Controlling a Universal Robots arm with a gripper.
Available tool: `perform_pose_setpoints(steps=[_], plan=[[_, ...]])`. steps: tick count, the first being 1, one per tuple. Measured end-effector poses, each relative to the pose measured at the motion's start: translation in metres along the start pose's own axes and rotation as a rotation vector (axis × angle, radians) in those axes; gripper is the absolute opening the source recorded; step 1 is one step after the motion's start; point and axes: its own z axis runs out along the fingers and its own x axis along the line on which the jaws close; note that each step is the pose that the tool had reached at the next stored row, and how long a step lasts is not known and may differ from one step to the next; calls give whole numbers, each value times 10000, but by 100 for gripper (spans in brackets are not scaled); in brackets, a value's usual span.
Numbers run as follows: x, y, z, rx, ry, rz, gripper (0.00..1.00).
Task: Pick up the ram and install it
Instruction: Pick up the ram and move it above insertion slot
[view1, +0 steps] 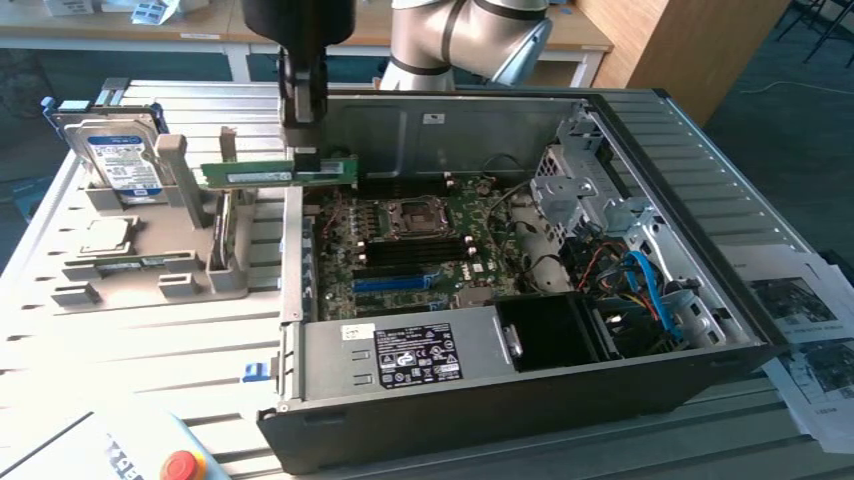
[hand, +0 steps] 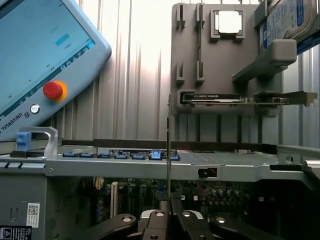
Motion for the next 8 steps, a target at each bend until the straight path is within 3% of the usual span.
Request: perform_pose_setpoints(steps=[8], plan=[[26, -241, -11, -2, 0, 0, 12]])
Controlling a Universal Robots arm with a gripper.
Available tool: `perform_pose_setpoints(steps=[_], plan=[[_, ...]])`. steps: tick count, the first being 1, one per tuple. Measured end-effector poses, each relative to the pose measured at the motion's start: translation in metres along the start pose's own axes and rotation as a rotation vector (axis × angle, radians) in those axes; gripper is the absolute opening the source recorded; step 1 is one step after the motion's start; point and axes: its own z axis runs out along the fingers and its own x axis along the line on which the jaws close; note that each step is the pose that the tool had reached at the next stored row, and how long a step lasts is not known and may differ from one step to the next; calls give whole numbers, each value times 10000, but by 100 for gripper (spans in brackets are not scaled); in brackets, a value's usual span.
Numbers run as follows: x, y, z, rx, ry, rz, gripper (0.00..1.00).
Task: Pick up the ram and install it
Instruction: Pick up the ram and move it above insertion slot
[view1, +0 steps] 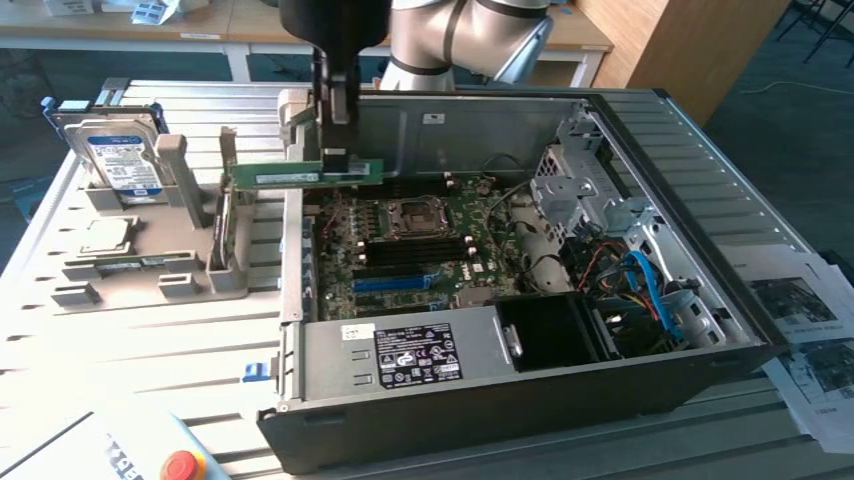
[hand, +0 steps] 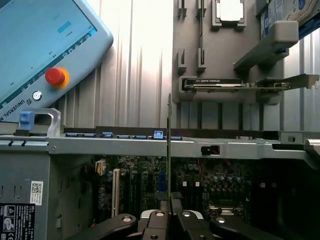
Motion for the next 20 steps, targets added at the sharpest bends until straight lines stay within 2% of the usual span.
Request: perform_pose_setpoints(steps=[20], plan=[[61, -603, -29, -5, 0, 0, 12]])
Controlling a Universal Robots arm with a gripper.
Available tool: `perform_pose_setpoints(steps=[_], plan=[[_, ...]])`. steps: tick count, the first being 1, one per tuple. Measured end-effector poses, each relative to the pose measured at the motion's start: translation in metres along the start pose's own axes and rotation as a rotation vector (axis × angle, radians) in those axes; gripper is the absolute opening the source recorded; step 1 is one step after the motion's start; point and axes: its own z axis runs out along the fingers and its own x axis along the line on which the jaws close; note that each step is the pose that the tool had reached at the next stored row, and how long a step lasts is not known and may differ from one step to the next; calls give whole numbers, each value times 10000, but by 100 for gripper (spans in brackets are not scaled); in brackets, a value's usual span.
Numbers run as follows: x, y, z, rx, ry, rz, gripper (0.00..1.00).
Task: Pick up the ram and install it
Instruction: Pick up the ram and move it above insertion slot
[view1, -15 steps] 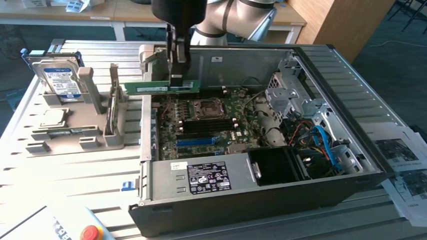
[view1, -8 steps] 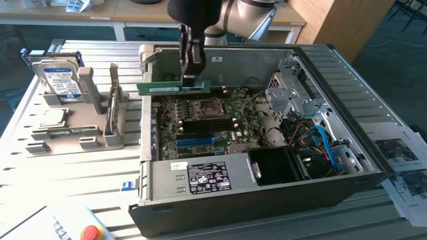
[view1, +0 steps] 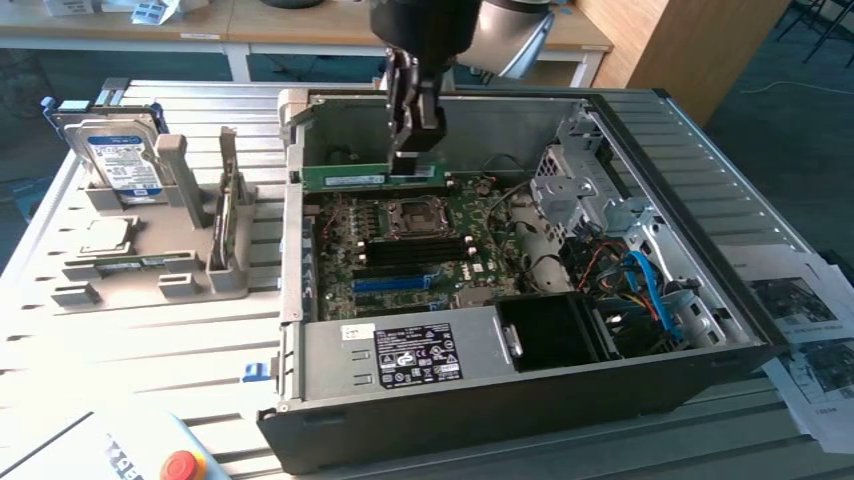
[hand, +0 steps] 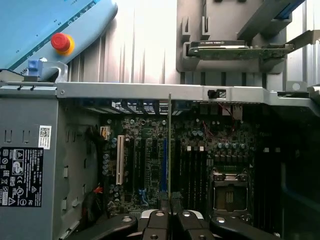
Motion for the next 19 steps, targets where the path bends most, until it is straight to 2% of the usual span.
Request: perform_pose_setpoints(steps=[13, 19], plan=[[34, -394, -19, -4, 0, -1, 12], [43, -547, -27, -4, 1, -1, 12]])
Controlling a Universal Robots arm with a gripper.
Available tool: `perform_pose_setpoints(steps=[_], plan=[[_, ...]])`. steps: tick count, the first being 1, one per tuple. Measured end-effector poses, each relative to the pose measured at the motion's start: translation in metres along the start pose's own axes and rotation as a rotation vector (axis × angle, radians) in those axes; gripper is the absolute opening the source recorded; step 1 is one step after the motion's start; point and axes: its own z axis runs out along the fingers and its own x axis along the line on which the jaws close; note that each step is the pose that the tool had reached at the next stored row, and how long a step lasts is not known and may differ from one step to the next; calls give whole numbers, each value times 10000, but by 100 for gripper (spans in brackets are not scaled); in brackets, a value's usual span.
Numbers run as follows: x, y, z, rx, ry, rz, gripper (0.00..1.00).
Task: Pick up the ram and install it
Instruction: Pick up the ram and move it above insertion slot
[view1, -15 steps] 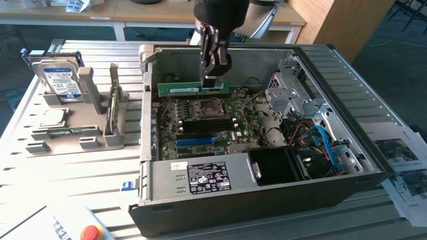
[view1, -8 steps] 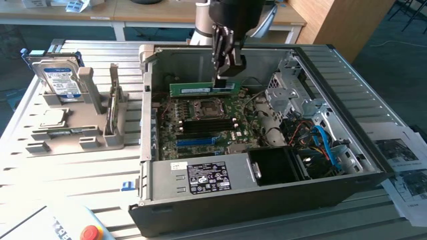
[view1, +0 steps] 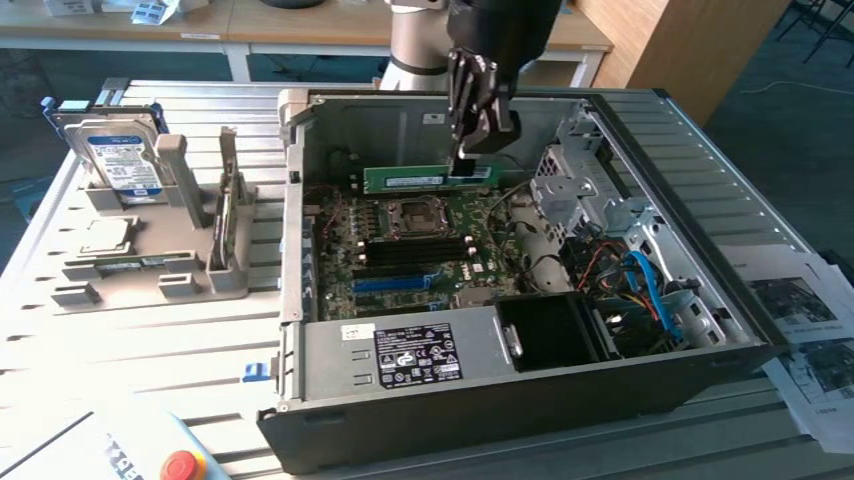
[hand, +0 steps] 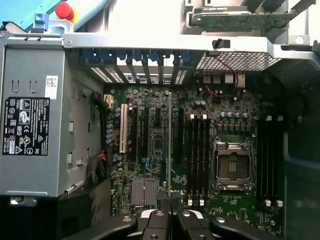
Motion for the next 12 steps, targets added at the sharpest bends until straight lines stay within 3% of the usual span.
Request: perform_pose_setpoints(steps=[4, 12], plan=[[2, -59, -3, 0, 0, -1, 12], [-11, -61, -2, 0, -1, 0, 12]])
